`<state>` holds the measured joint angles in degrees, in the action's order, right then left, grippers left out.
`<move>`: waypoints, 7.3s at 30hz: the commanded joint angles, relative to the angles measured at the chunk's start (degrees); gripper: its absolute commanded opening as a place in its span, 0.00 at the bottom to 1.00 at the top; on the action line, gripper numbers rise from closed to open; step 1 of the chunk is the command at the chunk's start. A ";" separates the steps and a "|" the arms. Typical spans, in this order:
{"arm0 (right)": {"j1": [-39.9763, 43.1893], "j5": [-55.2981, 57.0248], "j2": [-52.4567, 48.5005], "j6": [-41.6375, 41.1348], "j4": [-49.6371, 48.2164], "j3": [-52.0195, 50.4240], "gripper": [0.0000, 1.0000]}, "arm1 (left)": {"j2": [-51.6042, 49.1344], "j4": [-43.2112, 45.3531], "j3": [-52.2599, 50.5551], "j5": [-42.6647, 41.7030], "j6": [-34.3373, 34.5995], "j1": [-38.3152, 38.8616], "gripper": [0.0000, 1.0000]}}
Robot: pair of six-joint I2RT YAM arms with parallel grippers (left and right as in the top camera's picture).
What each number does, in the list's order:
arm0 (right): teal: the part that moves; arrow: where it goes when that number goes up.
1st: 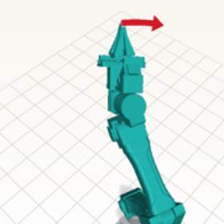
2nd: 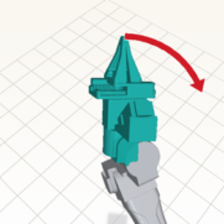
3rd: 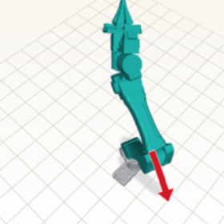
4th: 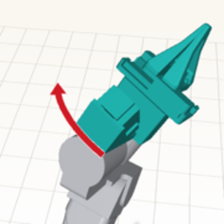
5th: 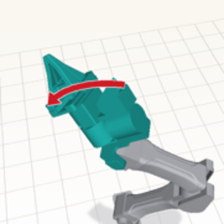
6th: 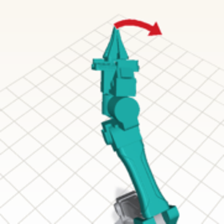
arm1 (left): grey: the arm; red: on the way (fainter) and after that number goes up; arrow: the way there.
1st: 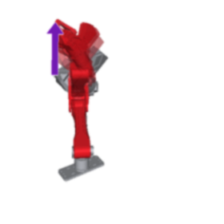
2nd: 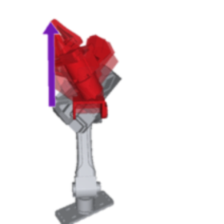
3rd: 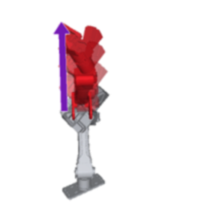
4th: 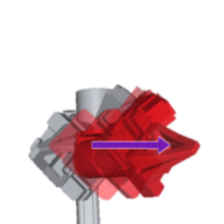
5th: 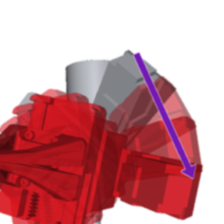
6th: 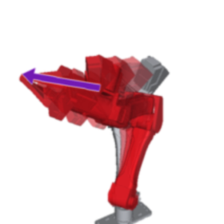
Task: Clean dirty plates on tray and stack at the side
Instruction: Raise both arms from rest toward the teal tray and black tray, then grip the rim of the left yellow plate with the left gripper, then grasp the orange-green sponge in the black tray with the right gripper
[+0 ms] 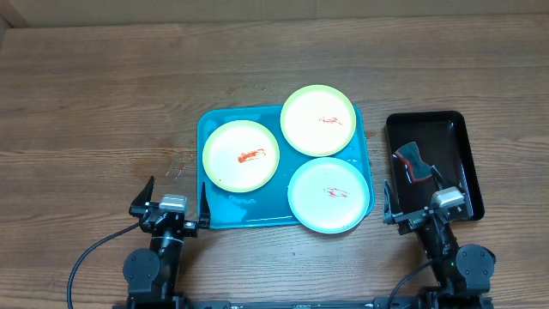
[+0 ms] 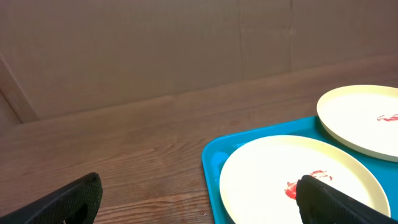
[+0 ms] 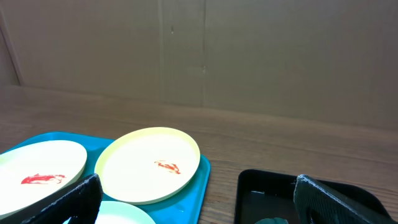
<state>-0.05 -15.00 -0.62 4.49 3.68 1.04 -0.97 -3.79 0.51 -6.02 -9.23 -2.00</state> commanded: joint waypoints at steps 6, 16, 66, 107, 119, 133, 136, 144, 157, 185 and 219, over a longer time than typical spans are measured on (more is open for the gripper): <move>-0.31 0.42 0.46 -0.17 -0.35 -0.59 1.00 | 0.72 -0.07 -0.24 -0.87 -1.05 -0.24 1.00; -0.31 0.42 0.46 -0.20 -0.35 -0.59 1.00 | 0.72 -0.07 -0.24 -0.87 -1.05 -0.24 1.00; -0.20 0.87 0.46 -0.20 -0.20 0.35 1.00 | 0.70 1.20 1.03 -4.94 -0.39 -0.22 1.00; -0.22 -3.78 -74.34 -5.40 57.37 77.35 1.00 | -85.33 -60.02 82.36 -17.99 9.68 -0.22 0.99; -0.20 -2.32 -80.04 -5.38 58.18 77.35 0.99 | -99.06 -59.01 82.36 3.78 21.09 4.17 0.77; -0.20 -1.57 -80.04 -5.40 58.64 77.35 0.96 | -112.45 -52.43 82.36 3.02 19.45 6.54 0.56; -0.20 -1.57 -80.04 -5.40 58.71 77.35 0.96 | -114.07 -52.02 82.36 2.89 19.26 7.28 0.54; -0.20 -1.55 -80.04 -5.38 58.82 77.35 0.96 | -116.78 -52.06 82.36 3.04 19.02 7.76 0.27; -0.20 1.49 -80.04 -6.38 58.84 77.11 0.88 | -116.78 -48.57 78.01 4.96 18.01 7.76 0.05; 4.44 15.19 -105.63 6.54 59.41 76.91 0.40 | -116.78 -47.10 77.09 4.96 17.99 7.67 0.04; 4.44 13.73 -108.63 -6.32 74.84 98.75 0.04 | -116.78 -47.17 77.09 4.92 18.10 7.65 0.04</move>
<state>4.40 -0.69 -111.59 0.25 78.24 98.39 -116.05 -51.77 79.37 -2.39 8.82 5.63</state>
